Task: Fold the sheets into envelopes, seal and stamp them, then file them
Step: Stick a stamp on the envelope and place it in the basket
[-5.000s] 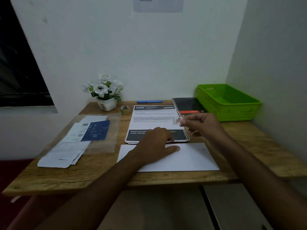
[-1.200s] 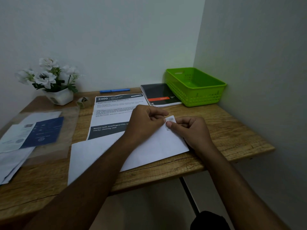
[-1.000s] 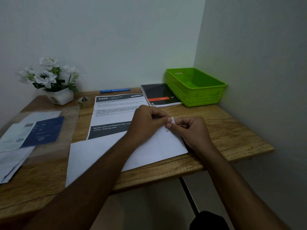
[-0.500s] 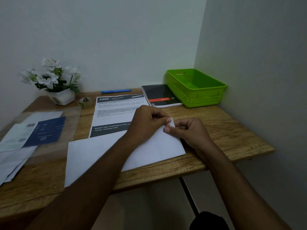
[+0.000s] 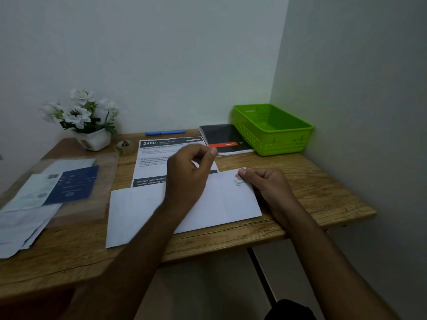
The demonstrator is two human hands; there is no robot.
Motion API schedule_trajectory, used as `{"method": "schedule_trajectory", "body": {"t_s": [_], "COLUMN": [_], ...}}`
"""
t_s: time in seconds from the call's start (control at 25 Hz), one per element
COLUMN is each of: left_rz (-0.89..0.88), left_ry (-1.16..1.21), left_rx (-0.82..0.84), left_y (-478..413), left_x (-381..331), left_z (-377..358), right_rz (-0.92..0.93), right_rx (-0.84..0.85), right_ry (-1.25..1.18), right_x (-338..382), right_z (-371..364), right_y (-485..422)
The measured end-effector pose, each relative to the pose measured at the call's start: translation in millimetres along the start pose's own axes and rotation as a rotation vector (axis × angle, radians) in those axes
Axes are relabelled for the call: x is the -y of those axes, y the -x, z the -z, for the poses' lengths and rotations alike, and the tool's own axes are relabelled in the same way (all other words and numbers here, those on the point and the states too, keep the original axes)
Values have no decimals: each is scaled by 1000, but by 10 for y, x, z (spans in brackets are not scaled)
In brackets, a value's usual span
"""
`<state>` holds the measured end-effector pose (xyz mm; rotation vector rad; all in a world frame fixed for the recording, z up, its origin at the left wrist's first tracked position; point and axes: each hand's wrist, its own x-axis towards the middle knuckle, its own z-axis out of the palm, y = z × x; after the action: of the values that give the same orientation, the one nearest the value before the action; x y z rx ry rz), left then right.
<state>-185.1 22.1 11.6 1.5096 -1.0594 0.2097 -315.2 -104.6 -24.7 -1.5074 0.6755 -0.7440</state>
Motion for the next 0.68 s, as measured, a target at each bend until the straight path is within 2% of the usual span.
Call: {"method": "schedule_trajectory", "body": {"t_s": [0.08, 0.12, 0.24, 0.32, 0.52, 0.68], "left_rz": [12, 72, 352, 500, 765, 860], "left_ry": [71, 147, 407, 507, 661, 784], "left_rx": [33, 63, 156, 159, 148, 183], "left_y": [294, 486, 1053, 1311, 1449, 1334], "left_x": [-137, -199, -339, -337, -312, -354], "left_z": [110, 161, 293, 321, 328, 362], "right_rz": [-37, -50, -39, -21, -21, -53], "right_rx": [-4, -9, 31, 84, 92, 64], "right_ry": [-25, -36, 3, 28, -5, -122], "right_x": [10, 13, 9, 3, 26, 74], "right_z": [-6, -8, 1, 14, 3, 51], "right_y": [-1, -3, -11, -5, 17, 35]}}
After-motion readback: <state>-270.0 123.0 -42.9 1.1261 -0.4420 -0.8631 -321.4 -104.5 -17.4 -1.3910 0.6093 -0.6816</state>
